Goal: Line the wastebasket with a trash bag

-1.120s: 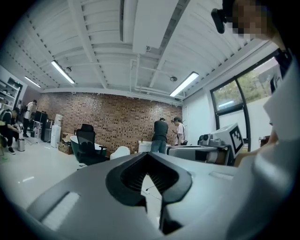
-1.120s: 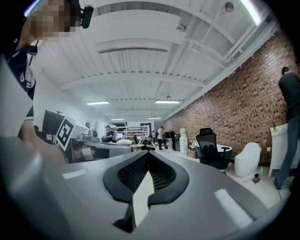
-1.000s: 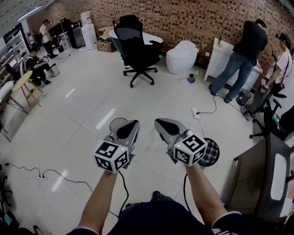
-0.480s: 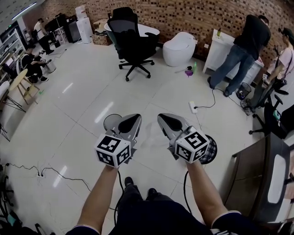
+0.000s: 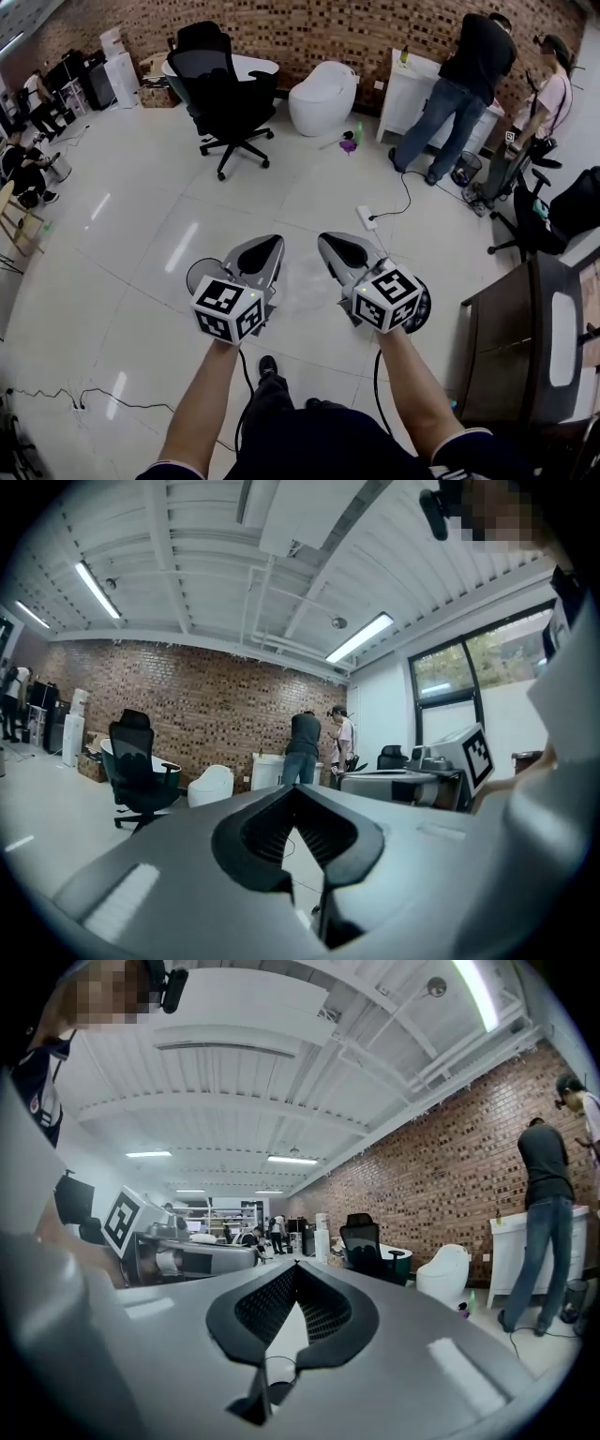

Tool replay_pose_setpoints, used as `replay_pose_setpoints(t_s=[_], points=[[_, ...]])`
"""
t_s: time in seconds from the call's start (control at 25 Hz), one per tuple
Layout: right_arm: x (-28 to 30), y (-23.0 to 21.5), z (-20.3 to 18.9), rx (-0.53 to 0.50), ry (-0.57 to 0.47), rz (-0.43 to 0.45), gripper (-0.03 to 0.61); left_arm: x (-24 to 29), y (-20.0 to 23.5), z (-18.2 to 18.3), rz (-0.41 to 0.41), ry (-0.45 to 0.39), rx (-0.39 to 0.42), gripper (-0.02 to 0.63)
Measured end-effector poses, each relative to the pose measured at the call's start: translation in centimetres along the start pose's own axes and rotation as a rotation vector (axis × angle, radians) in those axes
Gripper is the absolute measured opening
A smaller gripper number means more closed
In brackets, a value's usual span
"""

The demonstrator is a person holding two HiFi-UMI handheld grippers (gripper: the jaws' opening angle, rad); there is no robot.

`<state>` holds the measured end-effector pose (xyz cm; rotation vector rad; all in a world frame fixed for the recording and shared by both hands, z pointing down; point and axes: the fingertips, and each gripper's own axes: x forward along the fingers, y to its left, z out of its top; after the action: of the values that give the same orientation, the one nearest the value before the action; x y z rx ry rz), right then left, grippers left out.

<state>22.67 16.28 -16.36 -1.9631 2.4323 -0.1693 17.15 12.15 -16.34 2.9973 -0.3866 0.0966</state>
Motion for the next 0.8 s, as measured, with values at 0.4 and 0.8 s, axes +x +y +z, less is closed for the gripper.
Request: replay_pose_setpoints(t_s=[0.4,0.8], points=[[6.4,-3.5,-0.1,-0.001,0.020,-0.134,0.001,3.8,7.0,0.1,-0.095,0.024,0.009,0.011],[8.0,-7.7,-3.2,0.018,0.064,-0.207,0.002,7.4,9.3,-3.4,-0.149,0.077,0.010,0.011]])
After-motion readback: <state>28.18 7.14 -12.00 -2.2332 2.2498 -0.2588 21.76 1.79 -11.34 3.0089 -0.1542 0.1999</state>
